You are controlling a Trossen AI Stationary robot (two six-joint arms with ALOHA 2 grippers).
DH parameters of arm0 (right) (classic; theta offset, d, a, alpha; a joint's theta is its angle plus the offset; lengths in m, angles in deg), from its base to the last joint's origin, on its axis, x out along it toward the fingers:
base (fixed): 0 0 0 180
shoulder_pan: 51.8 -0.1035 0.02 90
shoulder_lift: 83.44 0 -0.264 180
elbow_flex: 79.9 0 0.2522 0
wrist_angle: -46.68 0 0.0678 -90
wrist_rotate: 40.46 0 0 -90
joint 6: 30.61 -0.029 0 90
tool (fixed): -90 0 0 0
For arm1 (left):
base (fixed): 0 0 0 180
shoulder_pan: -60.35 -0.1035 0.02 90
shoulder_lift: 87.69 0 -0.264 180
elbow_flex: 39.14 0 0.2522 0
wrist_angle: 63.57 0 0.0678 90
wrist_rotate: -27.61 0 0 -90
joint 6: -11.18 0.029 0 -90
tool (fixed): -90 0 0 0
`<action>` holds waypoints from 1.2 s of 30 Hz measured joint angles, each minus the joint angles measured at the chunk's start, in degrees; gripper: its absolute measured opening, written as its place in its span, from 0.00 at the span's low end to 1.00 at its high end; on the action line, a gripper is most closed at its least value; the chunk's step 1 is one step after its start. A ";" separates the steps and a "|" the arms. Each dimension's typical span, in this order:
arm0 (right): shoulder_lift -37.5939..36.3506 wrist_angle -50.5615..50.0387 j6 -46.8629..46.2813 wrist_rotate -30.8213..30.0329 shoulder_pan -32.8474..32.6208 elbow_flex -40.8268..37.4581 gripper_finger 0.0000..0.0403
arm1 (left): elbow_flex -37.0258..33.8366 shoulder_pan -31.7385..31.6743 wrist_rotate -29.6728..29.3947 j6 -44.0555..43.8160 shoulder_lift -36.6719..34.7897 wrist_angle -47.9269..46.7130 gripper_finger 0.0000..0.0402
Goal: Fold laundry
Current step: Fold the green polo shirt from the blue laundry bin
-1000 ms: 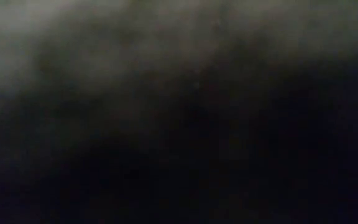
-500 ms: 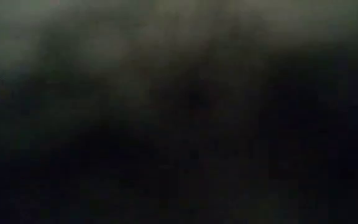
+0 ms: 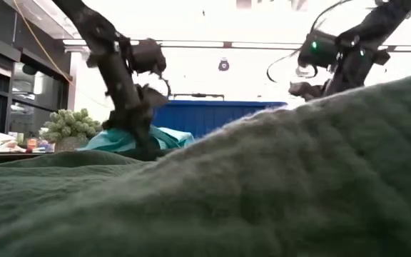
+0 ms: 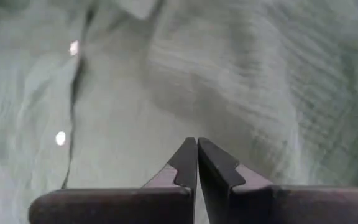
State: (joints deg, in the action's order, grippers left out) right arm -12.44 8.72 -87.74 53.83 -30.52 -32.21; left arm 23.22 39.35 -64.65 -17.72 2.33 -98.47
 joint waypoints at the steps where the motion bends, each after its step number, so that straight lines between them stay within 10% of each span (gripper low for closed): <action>1: -0.50 -1.75 1.31 0.14 0.00 1.40 0.00 | -0.01 0.29 0.06 0.02 -1.51 -0.35 0.00; 11: -2.84 -8.73 16.52 7.64 2.19 24.30 0.00 | -0.02 3.65 -4.14 -4.28 -14.65 5.36 0.00; 19: -3.08 -26.96 26.72 -4.11 0.01 38.24 0.00 | 0.00 5.64 7.00 -9.67 -15.04 12.50 0.00; 25: -6.47 -40.23 26.90 -5.90 -7.14 30.15 0.00 | -0.02 11.78 0.11 -13.44 -14.98 12.72 0.00; 36: -20.29 -22.78 17.13 -0.27 -1.78 6.55 0.00 | -0.02 19.79 -8.13 -23.10 -13.28 15.11 0.00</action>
State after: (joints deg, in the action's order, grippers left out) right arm -32.73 -14.06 -70.61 53.55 -32.30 -25.66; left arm 23.20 59.14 -72.78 -40.82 -10.95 -83.36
